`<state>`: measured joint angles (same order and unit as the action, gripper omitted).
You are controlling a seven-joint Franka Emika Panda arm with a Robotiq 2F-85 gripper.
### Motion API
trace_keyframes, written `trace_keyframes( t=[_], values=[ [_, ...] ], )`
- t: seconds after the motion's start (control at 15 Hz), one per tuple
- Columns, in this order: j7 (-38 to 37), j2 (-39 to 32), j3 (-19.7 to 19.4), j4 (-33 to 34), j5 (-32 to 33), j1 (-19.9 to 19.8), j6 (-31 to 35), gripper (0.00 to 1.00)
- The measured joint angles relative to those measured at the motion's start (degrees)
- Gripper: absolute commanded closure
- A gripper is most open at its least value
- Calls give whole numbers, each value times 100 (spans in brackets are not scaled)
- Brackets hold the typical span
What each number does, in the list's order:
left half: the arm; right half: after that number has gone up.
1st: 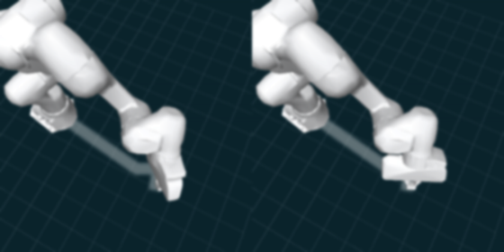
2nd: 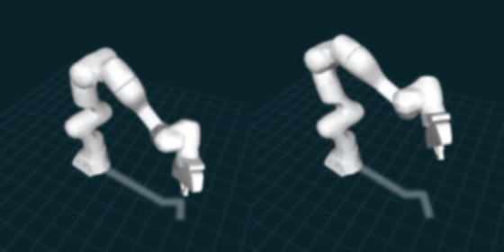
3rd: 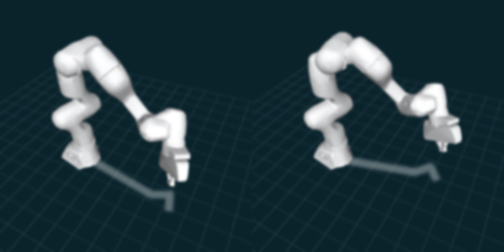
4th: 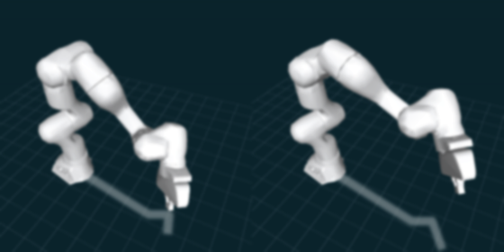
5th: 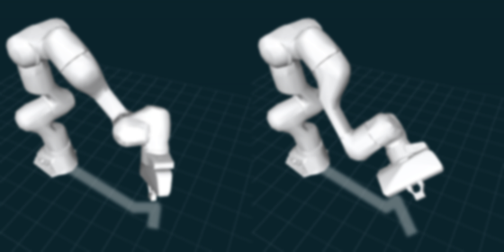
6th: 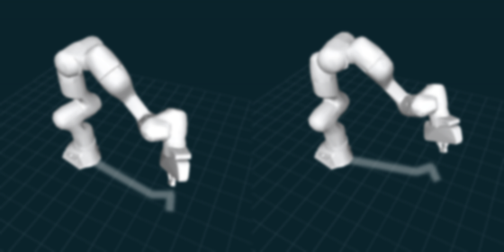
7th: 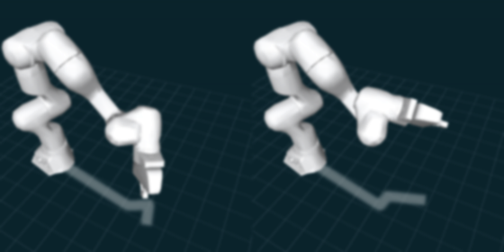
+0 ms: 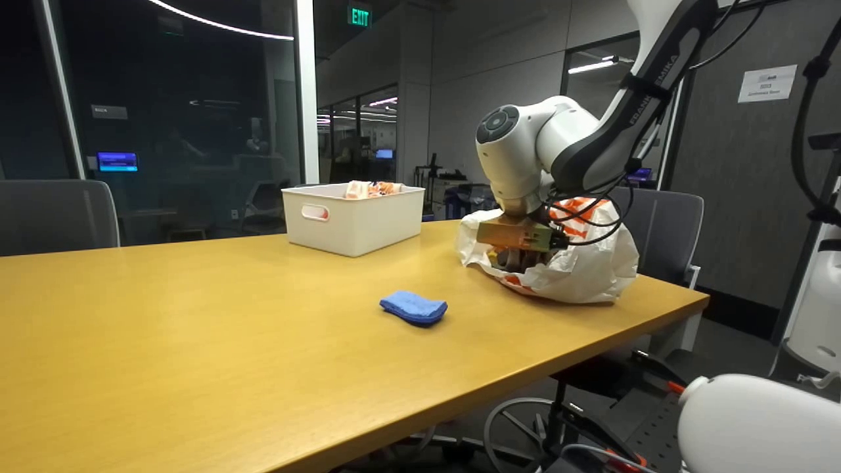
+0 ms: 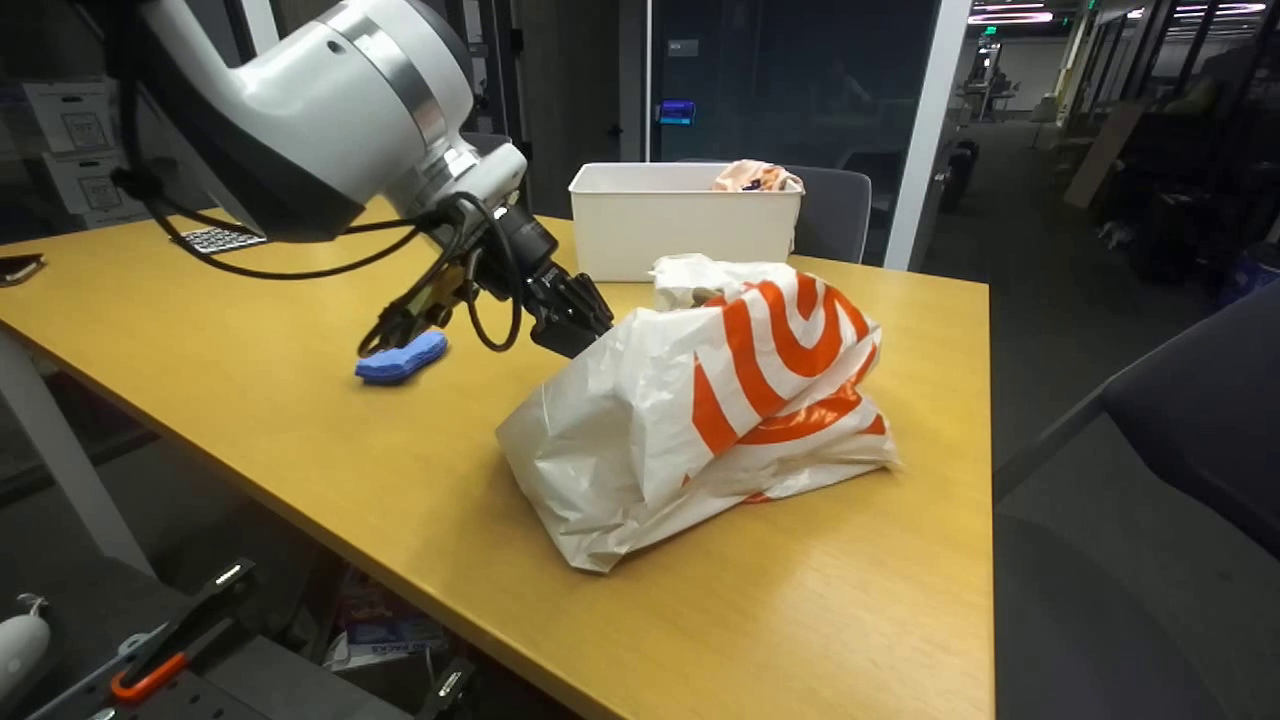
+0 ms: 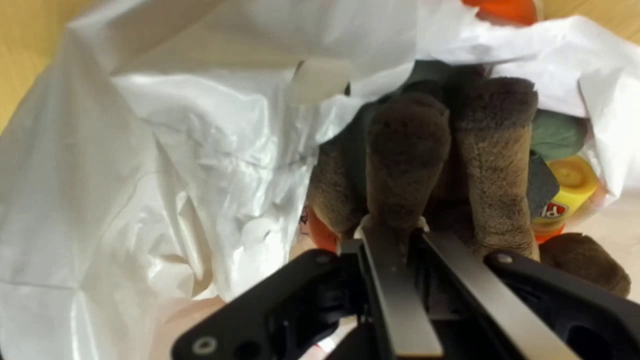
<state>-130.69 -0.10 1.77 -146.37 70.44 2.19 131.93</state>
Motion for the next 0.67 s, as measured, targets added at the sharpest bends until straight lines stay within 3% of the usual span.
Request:
trace_keyframes(
  t=[0.2, 0.4, 0.47, 0.53, 0.67],
  values=[
    [39, -77, -50, -24, -50, -30, 793, 95],
    [297, -77, -139, -87, -244, -126, 1872, 95],
    [411, -77, -173, -120, -301, -158, 2235, 91],
    [538, -77, -207, -156, -369, -183, 2565, 66],
    [870, -81, -238, -238, -669, -202, 2887, 60]
  ],
)
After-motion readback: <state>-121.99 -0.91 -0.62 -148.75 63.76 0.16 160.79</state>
